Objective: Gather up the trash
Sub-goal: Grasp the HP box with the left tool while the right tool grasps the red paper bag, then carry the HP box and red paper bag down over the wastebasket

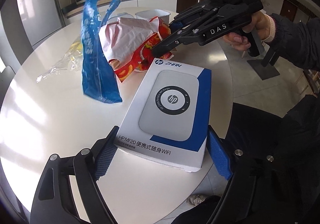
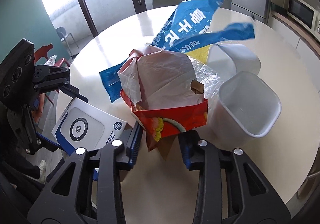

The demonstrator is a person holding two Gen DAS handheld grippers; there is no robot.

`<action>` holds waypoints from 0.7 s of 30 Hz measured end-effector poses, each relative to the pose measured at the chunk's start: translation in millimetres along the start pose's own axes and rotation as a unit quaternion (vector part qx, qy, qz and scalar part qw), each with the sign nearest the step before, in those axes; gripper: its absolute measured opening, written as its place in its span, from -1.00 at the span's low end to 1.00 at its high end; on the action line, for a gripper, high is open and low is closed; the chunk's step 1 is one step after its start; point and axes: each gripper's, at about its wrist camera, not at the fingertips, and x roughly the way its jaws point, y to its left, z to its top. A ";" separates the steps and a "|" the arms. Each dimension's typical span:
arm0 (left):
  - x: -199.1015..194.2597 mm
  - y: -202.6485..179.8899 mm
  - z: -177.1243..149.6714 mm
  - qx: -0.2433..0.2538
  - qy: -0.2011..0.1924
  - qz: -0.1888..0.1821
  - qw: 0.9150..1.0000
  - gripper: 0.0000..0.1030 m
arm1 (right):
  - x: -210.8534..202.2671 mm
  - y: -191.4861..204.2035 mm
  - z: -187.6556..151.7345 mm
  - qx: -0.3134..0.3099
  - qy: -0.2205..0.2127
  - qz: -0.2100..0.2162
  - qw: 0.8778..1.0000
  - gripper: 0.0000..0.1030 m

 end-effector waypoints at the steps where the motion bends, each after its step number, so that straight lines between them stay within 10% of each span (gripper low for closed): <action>1: -0.2 -2.7 -0.3 0.002 -0.004 0.004 1.000 0.57 | -0.5 -0.2 -0.5 -0.001 -0.001 -0.001 1.000 -0.60; 21: -31.6 -20.3 -6.3 -0.038 -0.067 0.016 0.997 0.55 | -35.3 -9.0 -6.3 0.029 -0.053 0.013 0.998 -0.86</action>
